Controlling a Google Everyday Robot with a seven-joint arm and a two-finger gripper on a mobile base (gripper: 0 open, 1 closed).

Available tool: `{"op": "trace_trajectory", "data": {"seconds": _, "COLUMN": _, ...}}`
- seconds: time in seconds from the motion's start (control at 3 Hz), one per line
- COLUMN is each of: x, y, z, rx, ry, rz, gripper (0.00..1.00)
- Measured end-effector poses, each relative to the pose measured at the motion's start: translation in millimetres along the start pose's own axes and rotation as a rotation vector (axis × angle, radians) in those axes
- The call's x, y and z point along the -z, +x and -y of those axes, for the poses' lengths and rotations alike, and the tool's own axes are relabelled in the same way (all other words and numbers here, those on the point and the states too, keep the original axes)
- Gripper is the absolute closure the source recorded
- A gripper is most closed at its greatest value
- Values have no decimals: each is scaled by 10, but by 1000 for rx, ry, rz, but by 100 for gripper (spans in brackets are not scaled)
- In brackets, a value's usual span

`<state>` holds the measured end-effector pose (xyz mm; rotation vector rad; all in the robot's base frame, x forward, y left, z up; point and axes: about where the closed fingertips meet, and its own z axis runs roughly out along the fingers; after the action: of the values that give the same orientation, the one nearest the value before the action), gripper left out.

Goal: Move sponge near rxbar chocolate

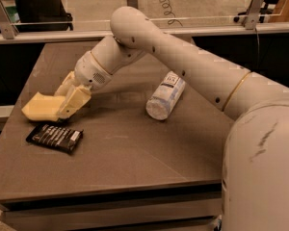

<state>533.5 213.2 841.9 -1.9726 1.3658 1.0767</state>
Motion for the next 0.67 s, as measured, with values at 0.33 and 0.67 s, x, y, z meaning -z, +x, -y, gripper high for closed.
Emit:
{"op": "trace_trajectory", "data": {"seconds": 0.33, "x": -18, "y": 15, "z": -16, "rx": 3, "ry": -4, "rz": -5, "gripper": 38}}
{"op": "trace_trajectory", "data": {"seconds": 0.67, "x": -31, "y": 30, "z": -14, "rx": 7, "ry": -8, "rz": -10, "gripper": 14}}
